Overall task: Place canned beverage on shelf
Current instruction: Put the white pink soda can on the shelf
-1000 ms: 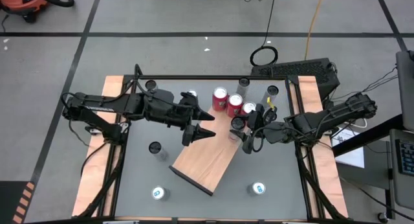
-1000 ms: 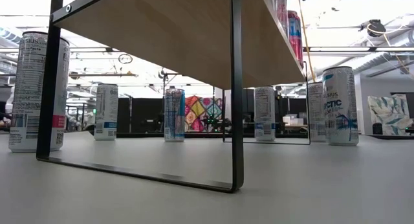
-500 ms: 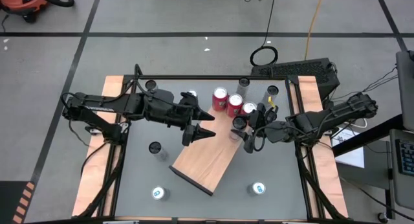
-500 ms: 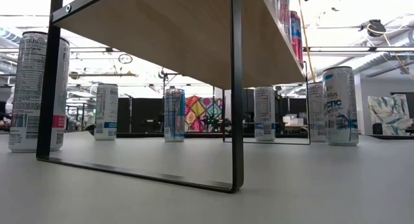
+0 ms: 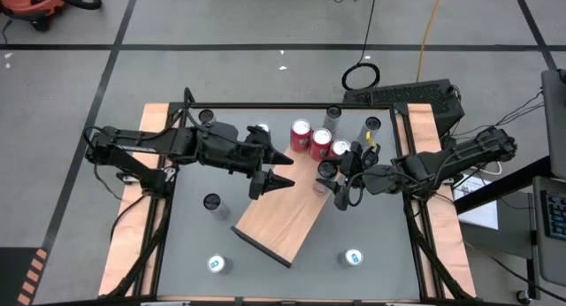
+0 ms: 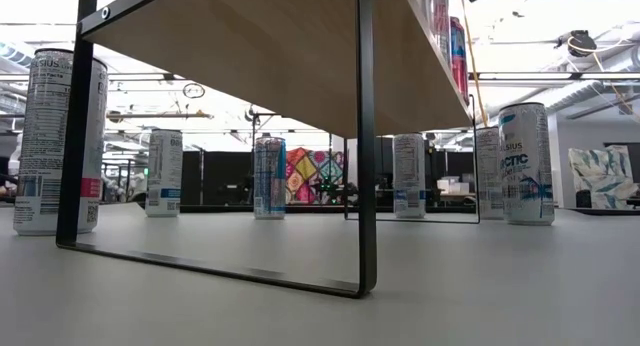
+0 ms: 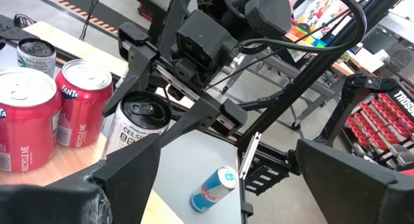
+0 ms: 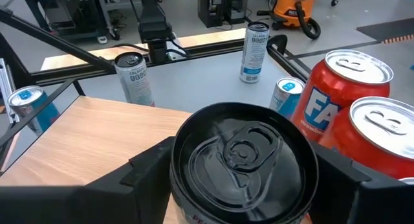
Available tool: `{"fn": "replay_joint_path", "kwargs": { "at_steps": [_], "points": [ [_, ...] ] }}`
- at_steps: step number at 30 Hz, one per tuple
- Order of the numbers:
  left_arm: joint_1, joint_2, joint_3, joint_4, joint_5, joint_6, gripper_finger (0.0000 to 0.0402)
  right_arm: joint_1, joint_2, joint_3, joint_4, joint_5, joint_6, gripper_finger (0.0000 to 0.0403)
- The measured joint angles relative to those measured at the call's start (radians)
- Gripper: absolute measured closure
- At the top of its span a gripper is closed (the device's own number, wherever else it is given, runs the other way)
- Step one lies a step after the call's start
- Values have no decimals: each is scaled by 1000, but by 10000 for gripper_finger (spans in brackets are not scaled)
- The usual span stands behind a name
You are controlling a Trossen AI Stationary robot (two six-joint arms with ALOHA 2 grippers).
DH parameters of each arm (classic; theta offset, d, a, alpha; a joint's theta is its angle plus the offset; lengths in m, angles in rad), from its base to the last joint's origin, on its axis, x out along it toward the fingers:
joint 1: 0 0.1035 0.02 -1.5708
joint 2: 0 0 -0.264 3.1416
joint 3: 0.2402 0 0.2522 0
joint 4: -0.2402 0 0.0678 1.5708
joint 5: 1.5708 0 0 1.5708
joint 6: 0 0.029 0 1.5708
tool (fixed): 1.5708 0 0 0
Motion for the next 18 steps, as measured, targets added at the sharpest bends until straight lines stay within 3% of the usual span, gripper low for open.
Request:
{"fn": "replay_joint_path", "kwargs": {
  "at_steps": [18],
  "points": [
    [3, 0, 0, 0, -3, 1, 37, -2, -43, 33, -3, -4, 1, 90]
  ]
}}
